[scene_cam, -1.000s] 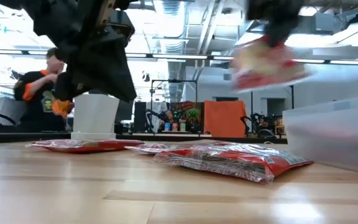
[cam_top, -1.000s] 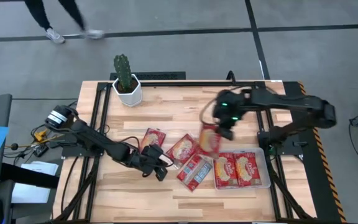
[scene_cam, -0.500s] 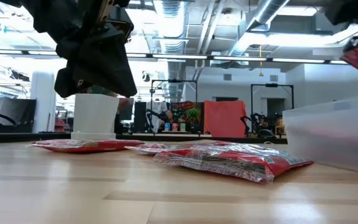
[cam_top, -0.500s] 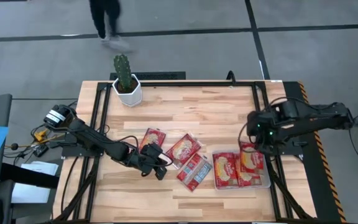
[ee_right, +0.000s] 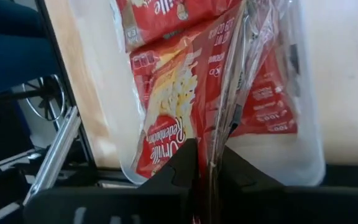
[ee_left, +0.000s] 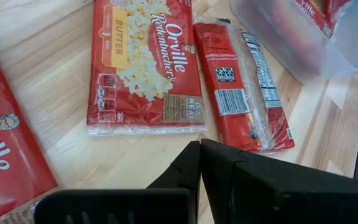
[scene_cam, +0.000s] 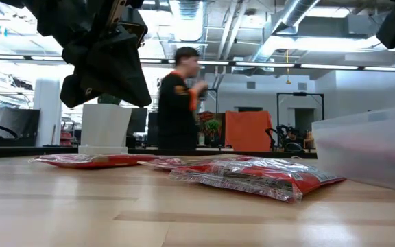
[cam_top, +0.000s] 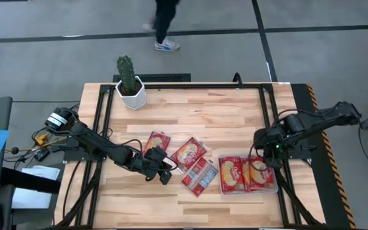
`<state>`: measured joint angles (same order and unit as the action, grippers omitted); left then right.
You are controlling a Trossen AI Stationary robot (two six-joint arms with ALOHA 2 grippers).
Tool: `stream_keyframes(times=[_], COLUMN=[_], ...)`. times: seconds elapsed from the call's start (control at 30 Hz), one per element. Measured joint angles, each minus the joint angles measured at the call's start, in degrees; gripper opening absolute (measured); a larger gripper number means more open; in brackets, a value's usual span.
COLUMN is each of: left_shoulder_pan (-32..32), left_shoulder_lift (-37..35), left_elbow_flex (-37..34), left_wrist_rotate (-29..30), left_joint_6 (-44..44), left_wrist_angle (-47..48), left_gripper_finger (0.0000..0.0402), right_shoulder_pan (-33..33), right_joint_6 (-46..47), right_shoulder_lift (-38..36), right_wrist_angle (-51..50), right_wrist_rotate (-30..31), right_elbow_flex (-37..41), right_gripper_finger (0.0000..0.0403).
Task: Sort popcorn bags into baskets
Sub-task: Put the popcorn bag into the transparent bin
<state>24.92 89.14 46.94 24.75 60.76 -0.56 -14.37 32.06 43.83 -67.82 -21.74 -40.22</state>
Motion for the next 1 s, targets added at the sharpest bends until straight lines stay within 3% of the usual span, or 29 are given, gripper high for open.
stream_keyframes(times=[0.3,0.73,1.0], left_shoulder_pan=[-0.02,-0.72,-5.14], left_shoulder_lift=[0.0,0.0,0.0], left_elbow_flex=[0.04,0.07,0.09], left_wrist_rotate=[0.11,2.41,-0.51], left_joint_6=[-0.34,-1.79,-7.6], left_wrist_angle=[0.02,0.07,-3.27], left_gripper_finger=[0.0,0.0,0.0], right_shoulder_pan=[-3.7,-2.56,2.4], right_joint_6=[4.67,6.55,5.22], right_shoulder_lift=[0.0,0.02,0.0], right_wrist_angle=[5.08,4.8,4.07], right_wrist_rotate=[1.09,4.94,7.04], right_elbow_flex=[1.3,0.95,-4.45], right_gripper_finger=[0.0064,0.0203,0.0211])
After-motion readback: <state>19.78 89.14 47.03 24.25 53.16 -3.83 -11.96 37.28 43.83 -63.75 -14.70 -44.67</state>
